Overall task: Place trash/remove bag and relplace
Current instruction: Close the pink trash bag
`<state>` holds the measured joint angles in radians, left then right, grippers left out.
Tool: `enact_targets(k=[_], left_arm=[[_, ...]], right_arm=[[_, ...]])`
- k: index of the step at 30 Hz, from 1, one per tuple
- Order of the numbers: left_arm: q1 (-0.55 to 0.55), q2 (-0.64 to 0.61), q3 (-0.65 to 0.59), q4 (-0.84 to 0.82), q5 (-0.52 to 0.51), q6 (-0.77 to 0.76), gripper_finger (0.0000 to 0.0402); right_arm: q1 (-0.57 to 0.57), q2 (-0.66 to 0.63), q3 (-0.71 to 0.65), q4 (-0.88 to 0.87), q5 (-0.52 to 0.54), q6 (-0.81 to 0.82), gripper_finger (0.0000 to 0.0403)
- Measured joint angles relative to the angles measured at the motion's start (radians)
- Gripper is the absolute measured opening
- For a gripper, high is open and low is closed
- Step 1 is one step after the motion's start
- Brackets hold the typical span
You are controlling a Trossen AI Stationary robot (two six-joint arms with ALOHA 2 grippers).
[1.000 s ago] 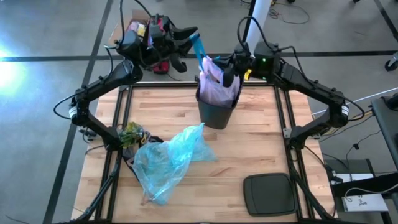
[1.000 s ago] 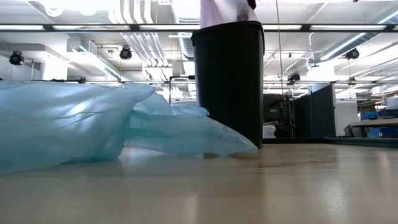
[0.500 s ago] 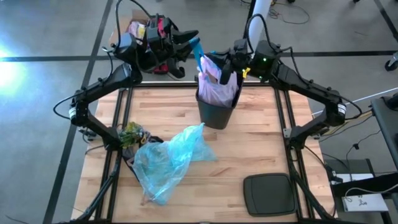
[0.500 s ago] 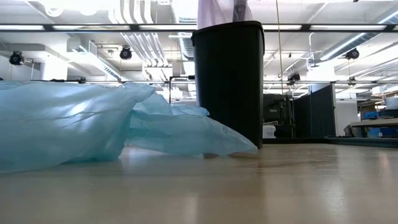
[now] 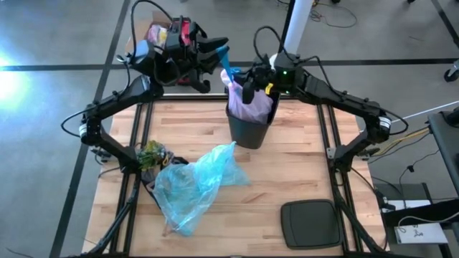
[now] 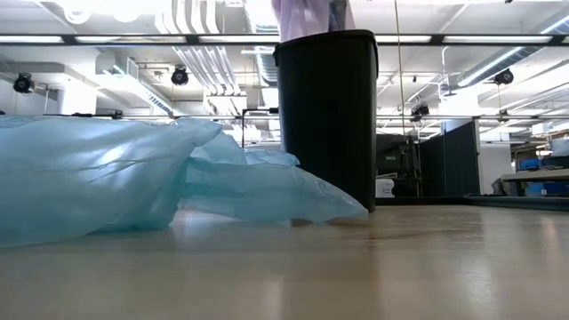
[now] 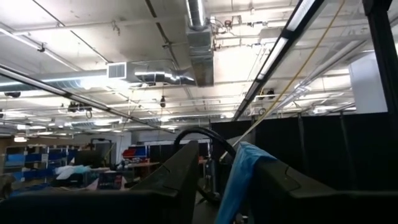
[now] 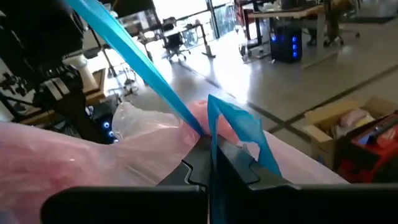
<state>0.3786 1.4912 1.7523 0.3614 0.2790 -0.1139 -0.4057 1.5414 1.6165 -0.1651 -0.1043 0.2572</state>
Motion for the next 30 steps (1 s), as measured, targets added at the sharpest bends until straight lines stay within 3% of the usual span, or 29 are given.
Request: enact_targets(k=[12, 20, 30], left_arm=[[0.017, -0.053, 0.000, -0.129, -0.010, 0.073, 0.0116], [0.008, 0.043, -0.005, -0.135, -0.010, 0.066, 0.0105], [-0.051, 0.187, 0.001, -0.099, 0.008, 0.051, 0.0102]], right_arm=[[0.002, -0.166, 0.000, 0.051, 0.001, -0.013, 0.0000], [0.007, -0.248, 0.000, 0.120, 0.001, 0.033, 0.0000], [0.029, -0.253, 0.000, 0.086, 0.000, 0.058, 0.0000]])
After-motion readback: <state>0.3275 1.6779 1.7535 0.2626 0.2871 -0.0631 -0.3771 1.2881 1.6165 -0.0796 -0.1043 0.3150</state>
